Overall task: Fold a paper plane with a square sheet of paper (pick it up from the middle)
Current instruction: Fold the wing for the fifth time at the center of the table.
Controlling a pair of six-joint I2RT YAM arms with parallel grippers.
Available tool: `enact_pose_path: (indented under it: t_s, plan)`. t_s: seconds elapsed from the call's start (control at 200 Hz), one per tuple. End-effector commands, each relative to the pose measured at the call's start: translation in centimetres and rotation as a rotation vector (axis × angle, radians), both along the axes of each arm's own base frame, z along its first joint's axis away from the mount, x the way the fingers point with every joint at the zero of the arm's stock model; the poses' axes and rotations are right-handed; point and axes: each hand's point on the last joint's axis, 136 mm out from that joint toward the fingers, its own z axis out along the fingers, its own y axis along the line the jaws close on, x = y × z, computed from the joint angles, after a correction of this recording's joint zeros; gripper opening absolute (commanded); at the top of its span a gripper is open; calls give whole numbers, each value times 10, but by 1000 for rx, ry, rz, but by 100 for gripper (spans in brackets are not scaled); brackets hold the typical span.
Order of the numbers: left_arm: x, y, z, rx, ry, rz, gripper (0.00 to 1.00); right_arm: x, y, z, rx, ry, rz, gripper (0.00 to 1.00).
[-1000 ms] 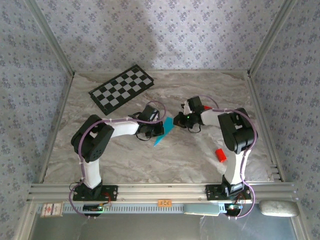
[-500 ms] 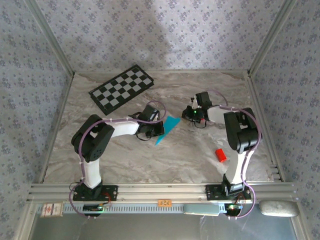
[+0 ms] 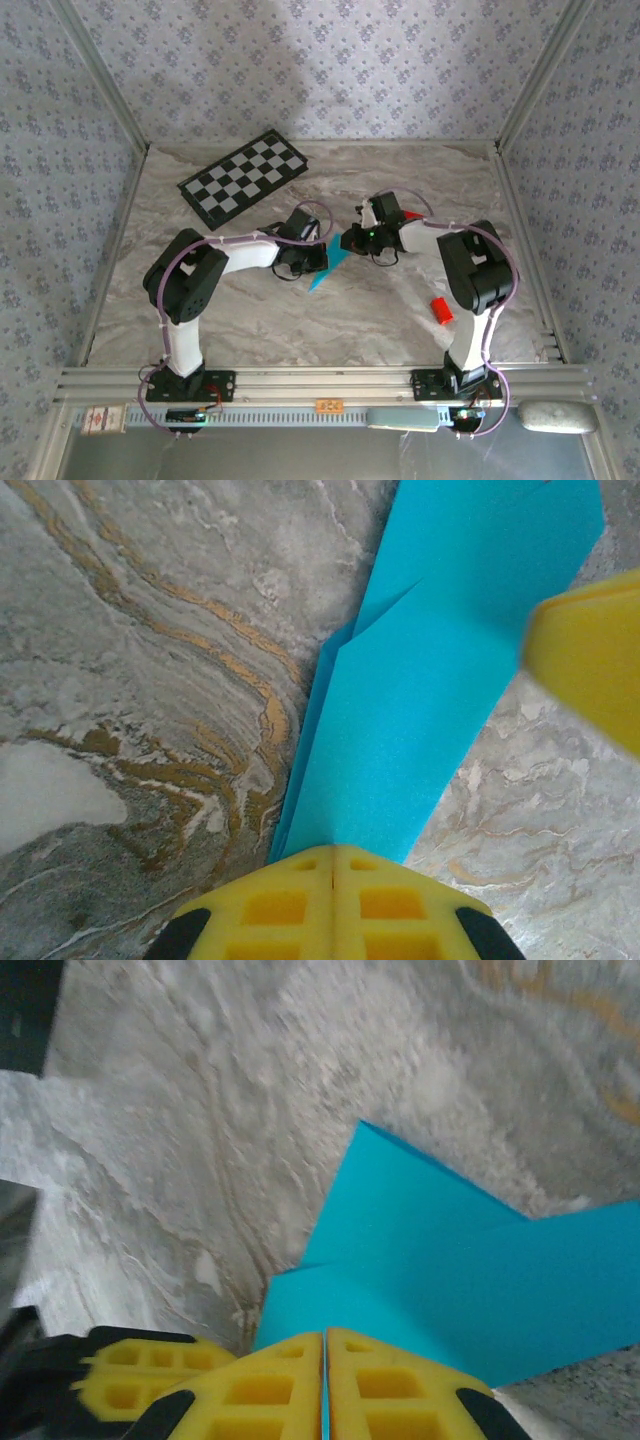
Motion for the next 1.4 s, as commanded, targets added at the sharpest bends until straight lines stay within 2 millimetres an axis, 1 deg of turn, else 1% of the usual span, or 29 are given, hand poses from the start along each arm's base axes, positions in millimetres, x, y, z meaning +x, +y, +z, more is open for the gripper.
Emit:
enact_pose_path:
  t_s: [0.0, 0.09, 0.16, 0.26, 0.4, 0.535, 0.695, 0.88, 0.964, 1.169, 1.394]
  plan:
    - [-5, -7, 10, -19, 1, -53, 0, -7, 0, -13, 4, 70, 7, 11]
    - [-3, -17, 23, -78, -27, -87, 2, -11, -4, -23, -31, 98, 14, 10]
    - [-5, -25, 27, -108, -35, -123, 6, -14, -7, -31, -66, 122, 17, 10]
    - [-5, -30, 22, -104, -36, -159, 9, -18, -11, -39, -97, 149, 26, 10]
    - [-6, -35, 11, -99, -16, -188, 9, -21, -15, -48, -135, 176, 31, 10]
    - [-10, -29, -7, -55, 16, -190, 6, -23, -18, -54, -167, 195, 30, 10]
    - [-20, -23, -17, -34, 43, -198, 3, -23, -24, -60, -216, 216, 22, 9]
    - [-44, -5, -27, 11, 78, -211, 1, -23, -35, -69, -280, 242, -1, 8]
    - [-55, 2, -24, 12, 80, -221, 1, -23, -38, -72, -296, 254, -7, 8]
    - [-85, 17, -27, 44, 106, -242, 1, -23, -39, -76, -308, 261, -6, 8]
    - [-112, 41, -43, 86, 149, -220, 0, -23, -39, -75, -309, 258, 0, 8]
